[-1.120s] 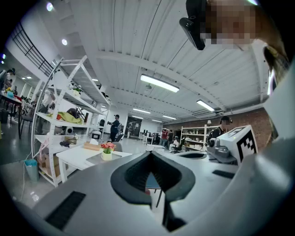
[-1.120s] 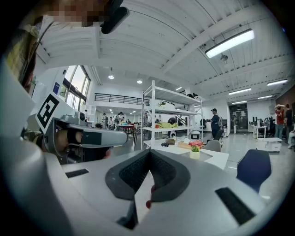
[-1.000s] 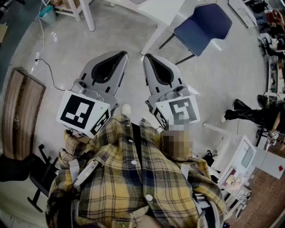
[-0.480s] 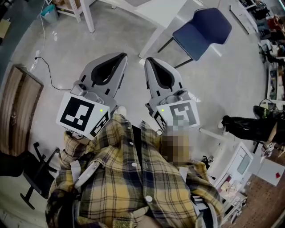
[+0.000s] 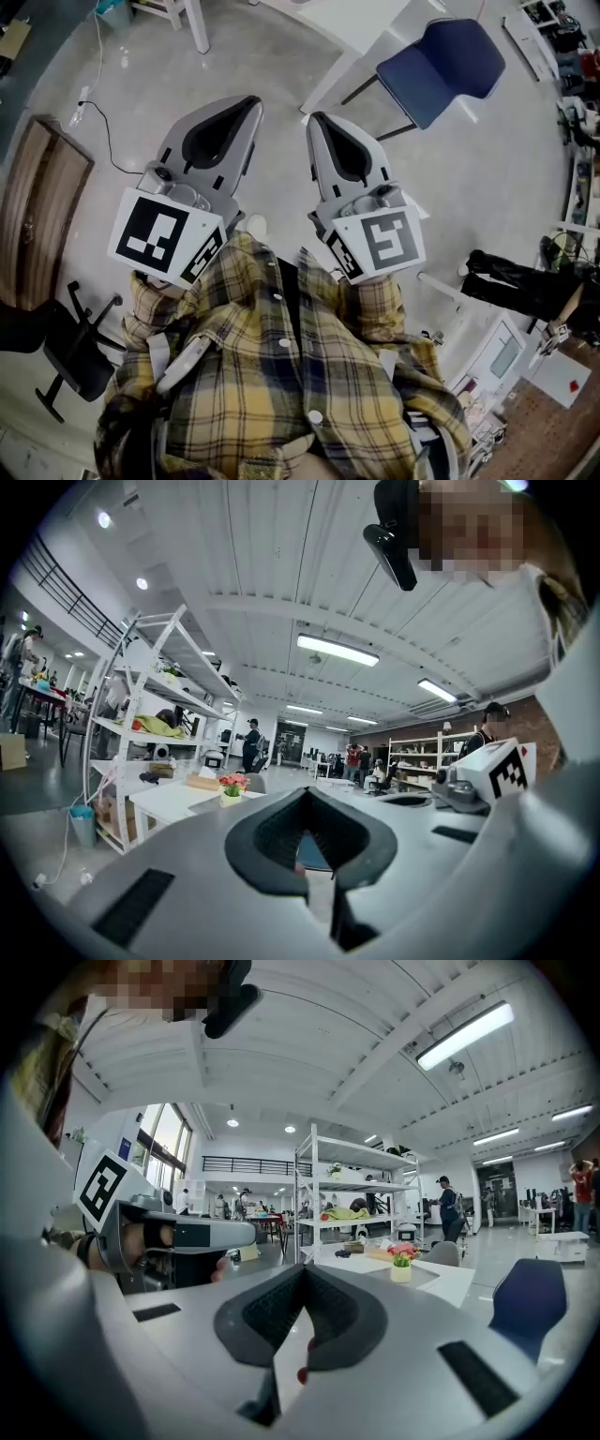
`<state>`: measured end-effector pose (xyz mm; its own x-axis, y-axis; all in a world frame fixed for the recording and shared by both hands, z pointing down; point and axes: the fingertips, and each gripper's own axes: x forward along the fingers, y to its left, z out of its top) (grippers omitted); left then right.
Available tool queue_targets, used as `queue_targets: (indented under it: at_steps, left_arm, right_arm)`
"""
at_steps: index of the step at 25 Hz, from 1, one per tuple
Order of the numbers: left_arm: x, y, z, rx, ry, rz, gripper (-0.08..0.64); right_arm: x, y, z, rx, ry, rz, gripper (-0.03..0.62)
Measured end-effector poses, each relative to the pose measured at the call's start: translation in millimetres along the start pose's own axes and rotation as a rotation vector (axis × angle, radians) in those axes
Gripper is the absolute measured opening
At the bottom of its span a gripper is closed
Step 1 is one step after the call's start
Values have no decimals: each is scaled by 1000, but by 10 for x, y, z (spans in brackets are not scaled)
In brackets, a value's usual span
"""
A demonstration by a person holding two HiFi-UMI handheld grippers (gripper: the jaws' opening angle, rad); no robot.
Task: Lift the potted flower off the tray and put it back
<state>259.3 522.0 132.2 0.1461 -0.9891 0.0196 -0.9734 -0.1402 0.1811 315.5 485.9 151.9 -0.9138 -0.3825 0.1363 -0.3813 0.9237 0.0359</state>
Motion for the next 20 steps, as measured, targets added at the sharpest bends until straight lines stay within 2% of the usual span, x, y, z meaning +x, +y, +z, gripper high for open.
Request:
queue_targets:
  at_steps: [9,20]
  left_arm:
    - [443,685,195,13,3,-40,8]
    - [1012,1809,467,52,23,-124,8]
  right_arm:
    - [791,-213,137,0,0,-29,-2]
    - [2039,-415,368,-2,-4,-101,-3]
